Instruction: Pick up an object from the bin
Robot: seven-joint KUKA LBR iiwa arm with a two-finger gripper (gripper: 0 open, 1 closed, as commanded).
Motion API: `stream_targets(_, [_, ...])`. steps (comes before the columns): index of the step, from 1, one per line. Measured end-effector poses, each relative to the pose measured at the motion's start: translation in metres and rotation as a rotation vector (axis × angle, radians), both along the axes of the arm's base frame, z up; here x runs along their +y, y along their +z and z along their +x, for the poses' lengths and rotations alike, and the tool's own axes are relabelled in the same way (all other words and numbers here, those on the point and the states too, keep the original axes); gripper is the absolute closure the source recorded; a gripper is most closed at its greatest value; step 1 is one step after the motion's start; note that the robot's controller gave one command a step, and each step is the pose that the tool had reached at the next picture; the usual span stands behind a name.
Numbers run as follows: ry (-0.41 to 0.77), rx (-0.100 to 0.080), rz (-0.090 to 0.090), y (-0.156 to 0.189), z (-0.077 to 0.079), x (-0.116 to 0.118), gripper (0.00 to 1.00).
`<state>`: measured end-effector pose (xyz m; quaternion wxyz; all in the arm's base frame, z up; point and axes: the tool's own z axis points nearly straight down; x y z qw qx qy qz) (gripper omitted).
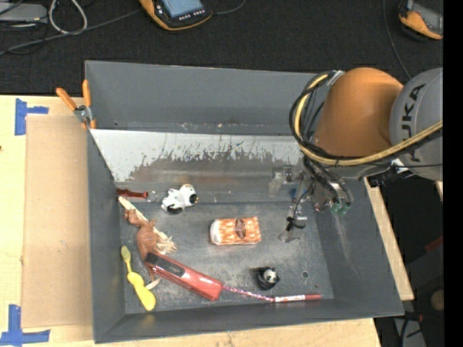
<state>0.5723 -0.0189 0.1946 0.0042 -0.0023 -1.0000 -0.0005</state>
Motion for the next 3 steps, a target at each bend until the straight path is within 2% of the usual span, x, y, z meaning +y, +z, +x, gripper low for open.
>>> stream_targets(1, [0.001, -0.007, 0.0, 0.004, 0.002, 0.0, 0.0])
stream_targets(2, [0.032, -0.012, 0.0, -0.061, 0.02, 0.015, 0.0])
stream_targets(3, [-0.145, -0.013, 0.0, -0.113, 0.028, 0.043, 0.0])
